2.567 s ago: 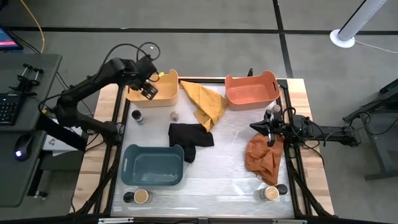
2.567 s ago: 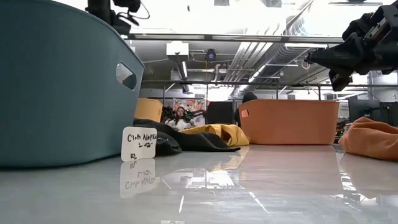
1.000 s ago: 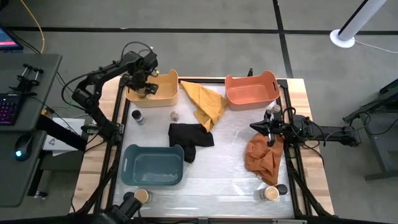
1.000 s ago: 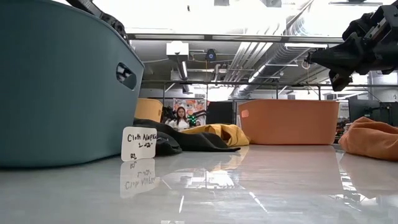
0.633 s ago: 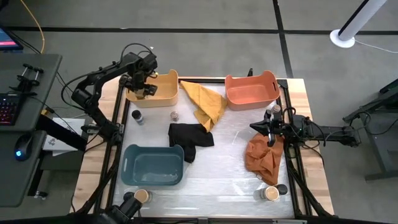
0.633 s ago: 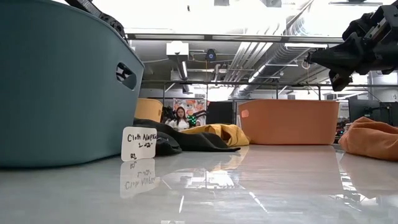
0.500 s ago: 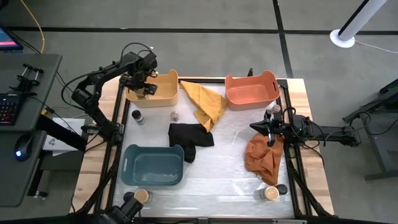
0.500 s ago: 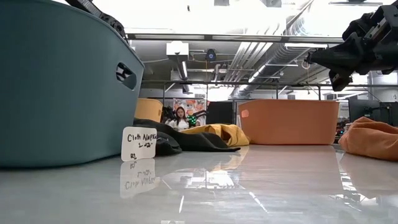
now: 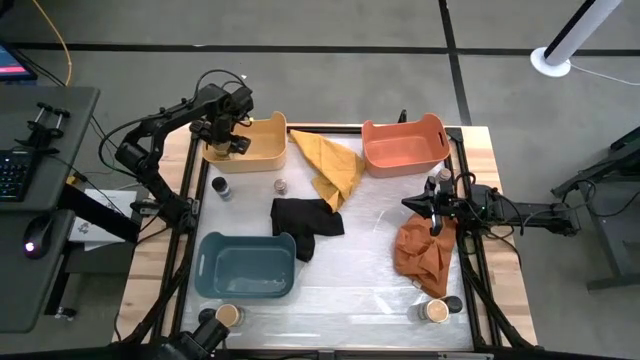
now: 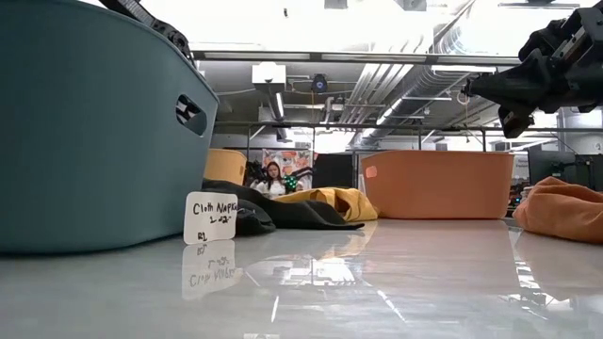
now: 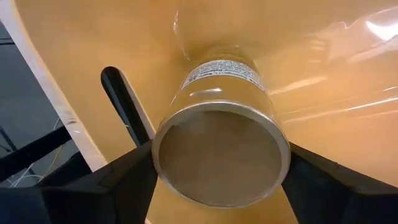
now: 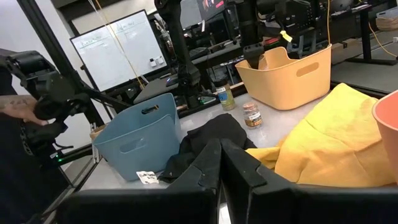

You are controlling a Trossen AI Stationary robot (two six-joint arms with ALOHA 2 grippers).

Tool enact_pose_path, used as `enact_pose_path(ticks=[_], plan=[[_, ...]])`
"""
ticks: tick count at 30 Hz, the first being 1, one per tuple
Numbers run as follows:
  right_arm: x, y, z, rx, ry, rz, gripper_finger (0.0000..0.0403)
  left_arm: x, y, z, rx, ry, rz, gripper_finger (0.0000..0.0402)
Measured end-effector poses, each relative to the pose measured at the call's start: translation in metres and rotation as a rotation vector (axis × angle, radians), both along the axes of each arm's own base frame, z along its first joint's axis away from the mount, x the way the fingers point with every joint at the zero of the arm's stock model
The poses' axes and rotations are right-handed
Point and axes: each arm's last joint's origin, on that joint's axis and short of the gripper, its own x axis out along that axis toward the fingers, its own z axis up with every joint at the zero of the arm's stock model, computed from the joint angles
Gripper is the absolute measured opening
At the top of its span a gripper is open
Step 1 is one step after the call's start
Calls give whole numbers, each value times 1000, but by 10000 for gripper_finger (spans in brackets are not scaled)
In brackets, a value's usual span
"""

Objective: Sort spices by type
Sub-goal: Put the top left gold spice bottle into the yellow bin, then put the left gold spice bottle into the yellow bin

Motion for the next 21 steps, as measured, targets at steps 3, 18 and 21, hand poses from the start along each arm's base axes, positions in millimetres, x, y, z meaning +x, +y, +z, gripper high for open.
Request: enact_pose_path(ticks=[3, 18, 21], plan=[[0, 0, 0, 0, 0, 0, 3, 0, 0, 0, -3, 2, -9, 319], [0, 0, 0, 0, -1, 0, 3, 9, 7, 24, -2, -145, -25, 344], [0, 0, 0, 0, 0, 0, 3, 13, 13, 42, 65, -184, -27, 344]])
